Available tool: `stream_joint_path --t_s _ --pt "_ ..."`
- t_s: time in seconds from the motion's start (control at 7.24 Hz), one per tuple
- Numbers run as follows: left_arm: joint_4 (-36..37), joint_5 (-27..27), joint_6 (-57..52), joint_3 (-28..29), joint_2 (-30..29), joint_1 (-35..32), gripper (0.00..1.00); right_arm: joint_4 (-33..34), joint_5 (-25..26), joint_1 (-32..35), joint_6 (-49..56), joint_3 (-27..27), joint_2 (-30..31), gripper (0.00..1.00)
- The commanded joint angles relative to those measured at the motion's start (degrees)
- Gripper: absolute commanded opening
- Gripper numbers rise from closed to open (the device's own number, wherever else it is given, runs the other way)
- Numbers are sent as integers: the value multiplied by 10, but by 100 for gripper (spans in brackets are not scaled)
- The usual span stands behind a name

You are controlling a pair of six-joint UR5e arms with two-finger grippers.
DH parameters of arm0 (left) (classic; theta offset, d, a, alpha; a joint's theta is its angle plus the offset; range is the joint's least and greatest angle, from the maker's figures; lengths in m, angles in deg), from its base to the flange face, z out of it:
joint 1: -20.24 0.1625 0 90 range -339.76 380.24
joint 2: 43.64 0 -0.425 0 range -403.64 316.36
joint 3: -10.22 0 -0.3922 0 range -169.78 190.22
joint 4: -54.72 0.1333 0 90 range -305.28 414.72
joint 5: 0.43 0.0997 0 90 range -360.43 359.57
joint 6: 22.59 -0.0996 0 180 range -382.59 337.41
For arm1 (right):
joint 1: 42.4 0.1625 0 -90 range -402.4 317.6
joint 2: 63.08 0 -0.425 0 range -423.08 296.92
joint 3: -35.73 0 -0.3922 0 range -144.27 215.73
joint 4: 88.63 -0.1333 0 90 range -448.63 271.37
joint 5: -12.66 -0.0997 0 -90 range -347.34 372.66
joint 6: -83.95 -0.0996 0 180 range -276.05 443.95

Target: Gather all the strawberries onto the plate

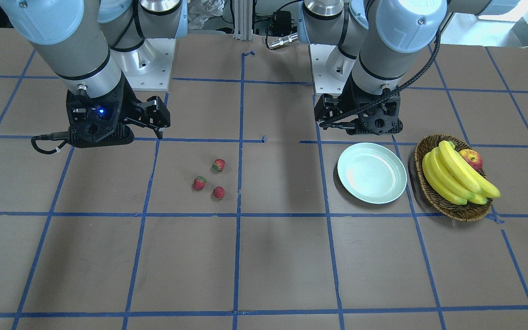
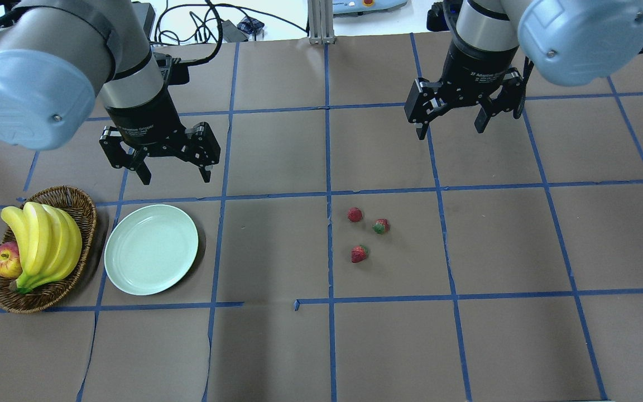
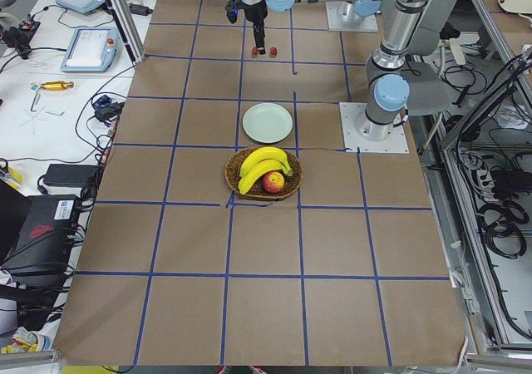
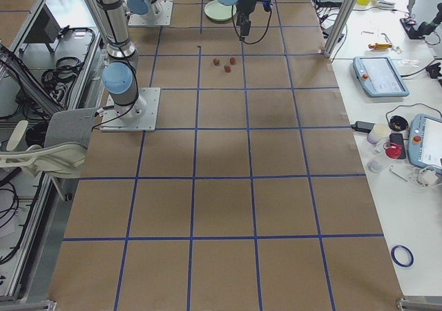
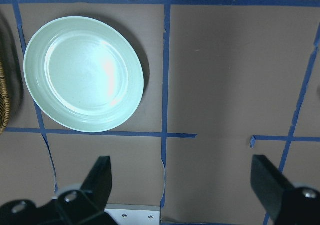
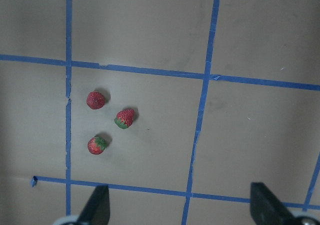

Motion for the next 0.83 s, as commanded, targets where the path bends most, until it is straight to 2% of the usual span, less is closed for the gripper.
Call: stream_joint_path --t_s 0.0,0.28,0.69 --pt "1 9 -1 4 4 -2 100 -2 -1 -1 1 1 0 100" --pt "-1 2 2 3 11 -11 100 28 -2 -2 2 19 7 100" --pt "-6 9 3 -2 12 -25 100 28 -3 -4 3 19 10 100"
